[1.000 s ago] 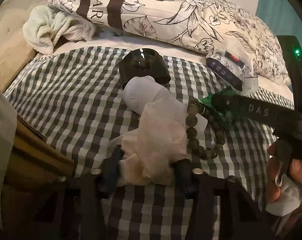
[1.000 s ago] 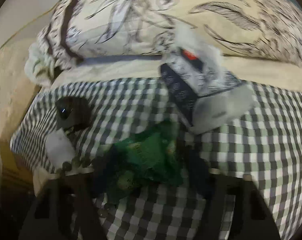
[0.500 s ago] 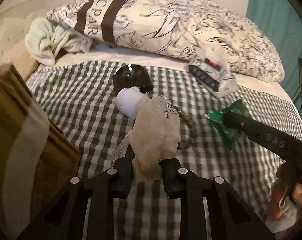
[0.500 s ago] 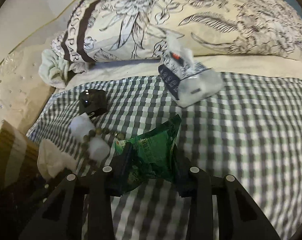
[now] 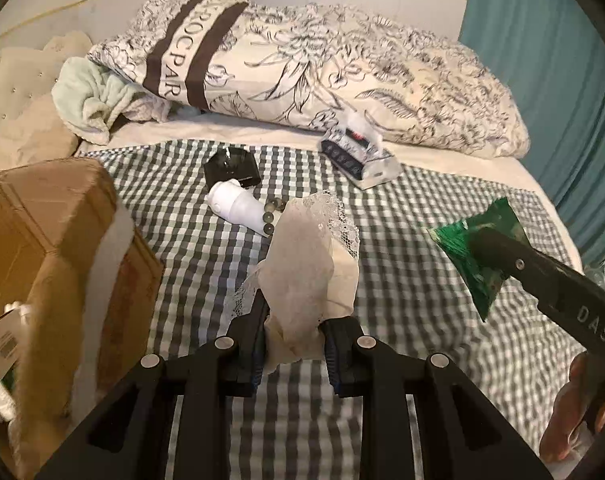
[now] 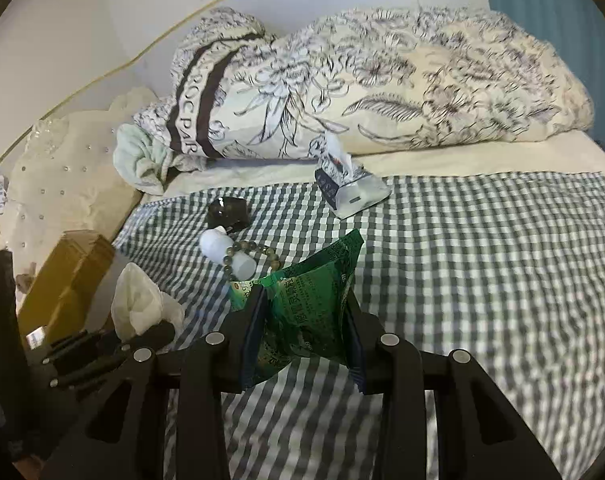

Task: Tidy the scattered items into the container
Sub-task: 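Carry the lace cloth and green snack bag into the cardboard box and release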

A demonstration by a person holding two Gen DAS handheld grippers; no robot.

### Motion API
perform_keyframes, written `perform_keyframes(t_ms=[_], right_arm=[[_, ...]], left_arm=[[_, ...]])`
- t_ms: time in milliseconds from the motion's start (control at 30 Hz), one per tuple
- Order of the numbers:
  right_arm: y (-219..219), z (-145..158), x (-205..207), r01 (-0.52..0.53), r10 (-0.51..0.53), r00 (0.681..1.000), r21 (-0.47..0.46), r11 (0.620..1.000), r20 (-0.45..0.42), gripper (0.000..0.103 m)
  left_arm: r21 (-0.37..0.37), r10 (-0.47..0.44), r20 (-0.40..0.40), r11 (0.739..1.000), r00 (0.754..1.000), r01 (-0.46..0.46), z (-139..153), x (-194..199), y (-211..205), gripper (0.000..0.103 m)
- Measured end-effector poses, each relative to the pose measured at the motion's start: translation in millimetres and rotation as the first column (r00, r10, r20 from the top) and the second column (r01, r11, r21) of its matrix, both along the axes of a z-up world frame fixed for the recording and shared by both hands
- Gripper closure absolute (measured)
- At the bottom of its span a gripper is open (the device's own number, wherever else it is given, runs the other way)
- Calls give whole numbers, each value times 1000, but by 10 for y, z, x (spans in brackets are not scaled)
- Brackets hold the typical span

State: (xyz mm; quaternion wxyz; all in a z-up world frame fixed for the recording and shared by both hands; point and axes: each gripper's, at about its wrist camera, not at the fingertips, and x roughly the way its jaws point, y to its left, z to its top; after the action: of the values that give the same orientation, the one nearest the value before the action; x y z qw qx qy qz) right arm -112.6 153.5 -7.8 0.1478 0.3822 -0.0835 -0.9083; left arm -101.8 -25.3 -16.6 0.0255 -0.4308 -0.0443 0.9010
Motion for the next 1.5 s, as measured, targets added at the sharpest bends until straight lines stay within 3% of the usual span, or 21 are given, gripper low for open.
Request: perform_keyframes(t_ms=[467,900,1133,1500], right_arm=[[-4,717,1023,-48,44,992,-24,999,-122,67],[-424,1228,1729,-155,143,964,-35,987,-225,67],[-850,1383,1877,-237,224,942,-24,971,-250,66],[-1739,1311,1697,-349,339,917,-11,937,-210,66]], left_arm=[[7,20,-106,1000,994,-20,725,782,-63,78],[26,93,-202,996,975,-90,1278,1448,-431,78],[53,187,-224,982,956,-180,1428,1698,-938,78],[84,309,-172,951,935,-298,1311,1723,-1884,78]])
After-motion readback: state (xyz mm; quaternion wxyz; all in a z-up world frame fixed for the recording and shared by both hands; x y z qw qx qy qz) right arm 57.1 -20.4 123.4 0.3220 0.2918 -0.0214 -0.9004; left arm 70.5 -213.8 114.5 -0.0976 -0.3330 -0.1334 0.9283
